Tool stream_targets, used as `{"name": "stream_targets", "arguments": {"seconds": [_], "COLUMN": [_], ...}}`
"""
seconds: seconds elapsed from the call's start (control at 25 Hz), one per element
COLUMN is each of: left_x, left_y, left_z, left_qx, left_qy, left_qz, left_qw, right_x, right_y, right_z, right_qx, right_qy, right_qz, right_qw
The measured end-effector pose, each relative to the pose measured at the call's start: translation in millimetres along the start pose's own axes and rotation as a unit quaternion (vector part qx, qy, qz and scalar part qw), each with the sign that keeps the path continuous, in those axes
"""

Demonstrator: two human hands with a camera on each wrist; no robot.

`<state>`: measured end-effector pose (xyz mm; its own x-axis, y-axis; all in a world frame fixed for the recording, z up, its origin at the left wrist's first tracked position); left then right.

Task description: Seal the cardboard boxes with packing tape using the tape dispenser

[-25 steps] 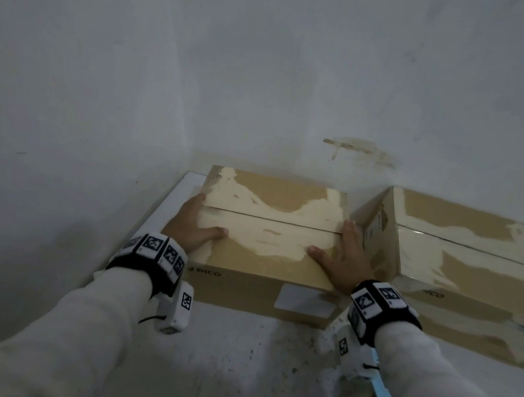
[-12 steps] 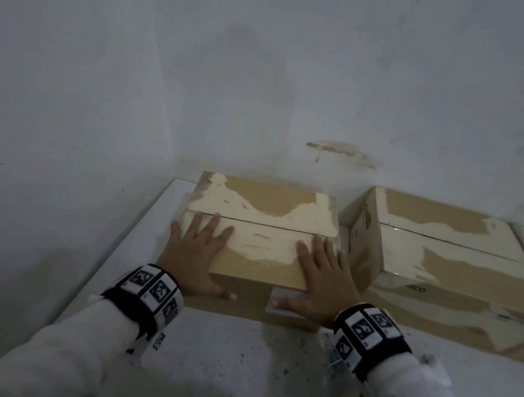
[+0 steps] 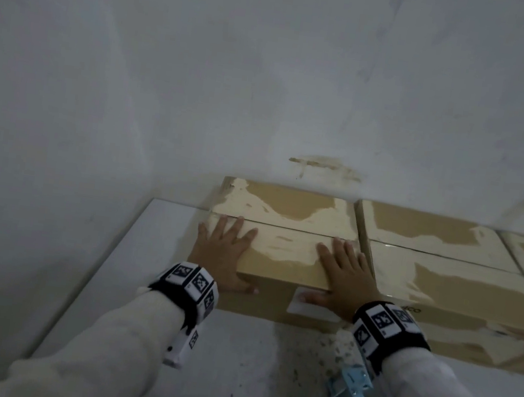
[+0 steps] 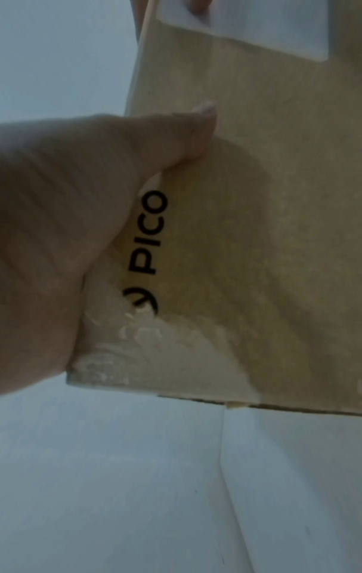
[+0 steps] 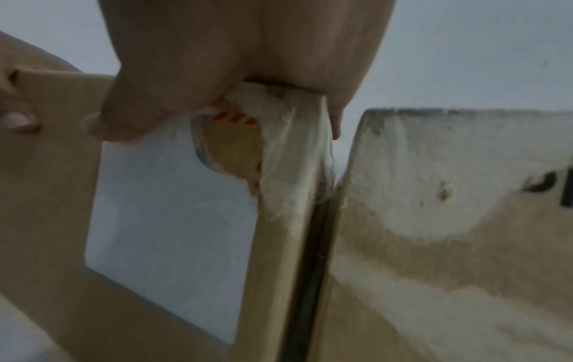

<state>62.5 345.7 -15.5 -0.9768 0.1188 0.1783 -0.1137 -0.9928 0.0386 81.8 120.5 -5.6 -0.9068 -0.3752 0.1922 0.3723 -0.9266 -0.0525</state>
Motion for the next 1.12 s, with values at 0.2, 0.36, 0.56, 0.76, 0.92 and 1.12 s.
{"name": "stream_targets", "arguments": {"seconds": [0.2, 0.36, 0.56, 0.76, 0.92, 1.12], "left_x": [-23.6, -25.8, -24.4, -17.9, -8.6, 31.5], "left_y": [-1.9, -3.2, 2.4, 30.0, 77.7, 169.4], "left_z": [1.1, 0.8, 7.3, 14.6, 21.0, 54.1], "left_qx": [-0.002, -0.002, -0.005, -0.015, -0.009, 0.217], "left_qy": [0.000, -0.006, -0.043, -0.078, -0.070, 0.000], "left_qz": [-0.008, -0.011, 0.021, 0.083, 0.053, -0.056], "left_qw": [1.000, 1.000, 0.999, 0.993, 0.996, 0.975], "right_x": [-17.6, -17.6, -14.3, -2.3, 22.7, 93.9], "right_y": [9.5, 9.2, 7.4, 10.7, 26.7, 57.5], "right_z": [2.3, 3.0, 7.5, 20.3, 32.4, 54.6], "right_qx": [0.008, 0.002, -0.012, -0.007, -0.030, -0.178], "right_qy": [-0.008, -0.005, -0.024, -0.034, -0.011, 0.068], "right_qz": [-0.008, -0.015, -0.029, -0.021, -0.004, 0.022], "right_qw": [1.000, 1.000, 0.999, 0.999, 0.999, 0.981]}}
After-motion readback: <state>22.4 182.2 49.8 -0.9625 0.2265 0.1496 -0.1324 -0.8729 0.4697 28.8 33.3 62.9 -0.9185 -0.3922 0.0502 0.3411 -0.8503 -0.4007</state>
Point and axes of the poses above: each hand's wrist, its own x-axis away from the middle knuckle, its own z-axis out of the back of the hand, y = z × x, the point moved 6 cm from there along -x, towards the middle knuckle, and after that the axes turned 1 degree about -z, right-handed, at the moved point
